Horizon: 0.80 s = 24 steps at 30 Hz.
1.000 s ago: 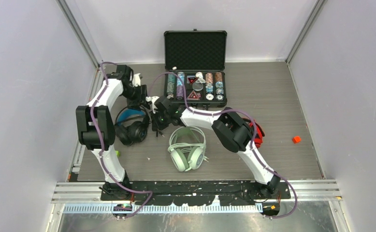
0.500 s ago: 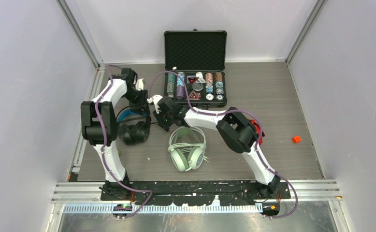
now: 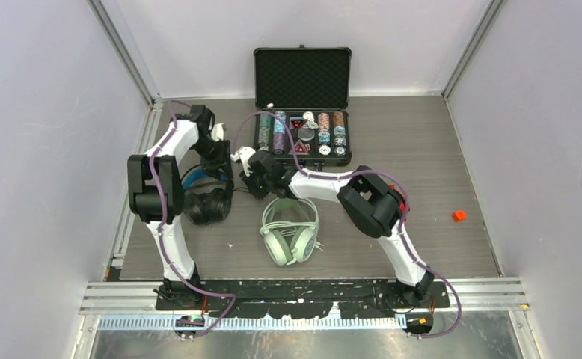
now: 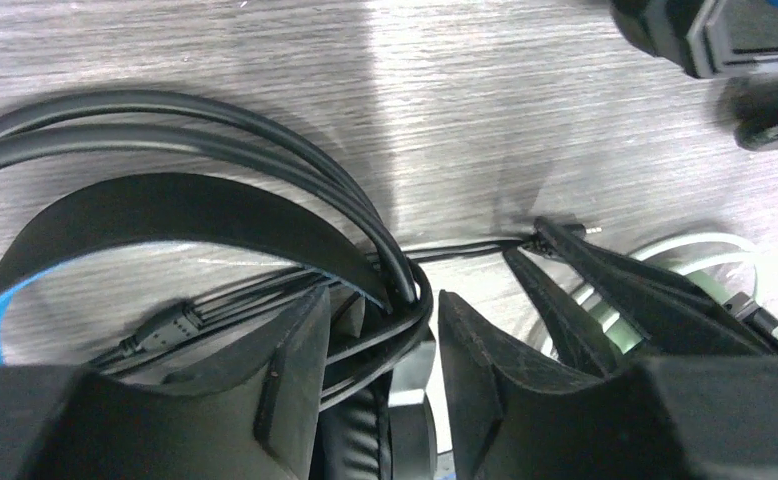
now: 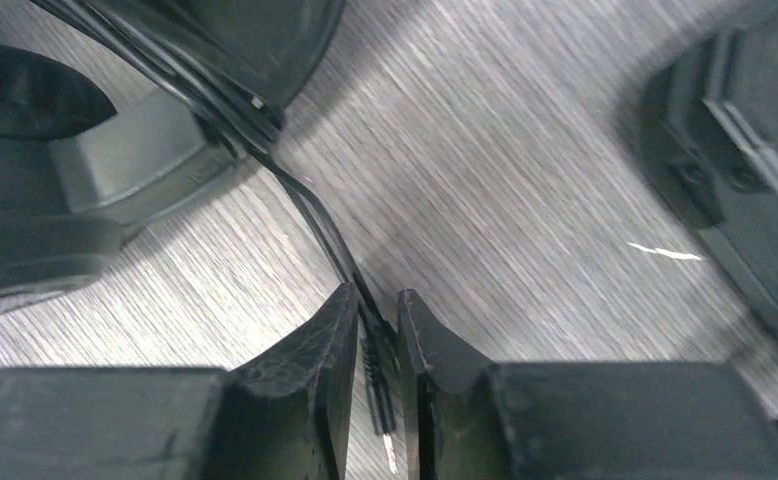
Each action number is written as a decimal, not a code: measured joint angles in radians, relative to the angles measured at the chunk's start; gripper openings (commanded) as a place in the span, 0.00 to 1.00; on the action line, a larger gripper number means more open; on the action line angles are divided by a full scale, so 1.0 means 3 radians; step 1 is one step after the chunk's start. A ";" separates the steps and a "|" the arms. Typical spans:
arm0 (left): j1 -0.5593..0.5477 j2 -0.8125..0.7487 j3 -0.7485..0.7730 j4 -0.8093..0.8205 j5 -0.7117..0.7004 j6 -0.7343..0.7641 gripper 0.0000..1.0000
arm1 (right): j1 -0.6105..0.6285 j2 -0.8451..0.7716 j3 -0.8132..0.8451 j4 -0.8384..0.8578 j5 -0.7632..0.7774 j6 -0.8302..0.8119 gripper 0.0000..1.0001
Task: Wrap the headphones
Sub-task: Place the headphones at the center of the board, then reset both arms
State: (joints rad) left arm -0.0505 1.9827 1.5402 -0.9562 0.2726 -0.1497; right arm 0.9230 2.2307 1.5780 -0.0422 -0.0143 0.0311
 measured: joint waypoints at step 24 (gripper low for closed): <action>-0.0028 -0.2125 0.0585 0.0319 0.0712 -0.0387 1.00 | -0.0498 -0.2478 0.0150 -0.1951 0.0969 0.1247 0.80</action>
State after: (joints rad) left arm -0.0589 1.3453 1.7157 -0.8604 0.4862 -0.2657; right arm 0.7734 1.4872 1.6230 -0.6273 0.2764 0.4053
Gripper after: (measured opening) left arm 0.996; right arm 0.793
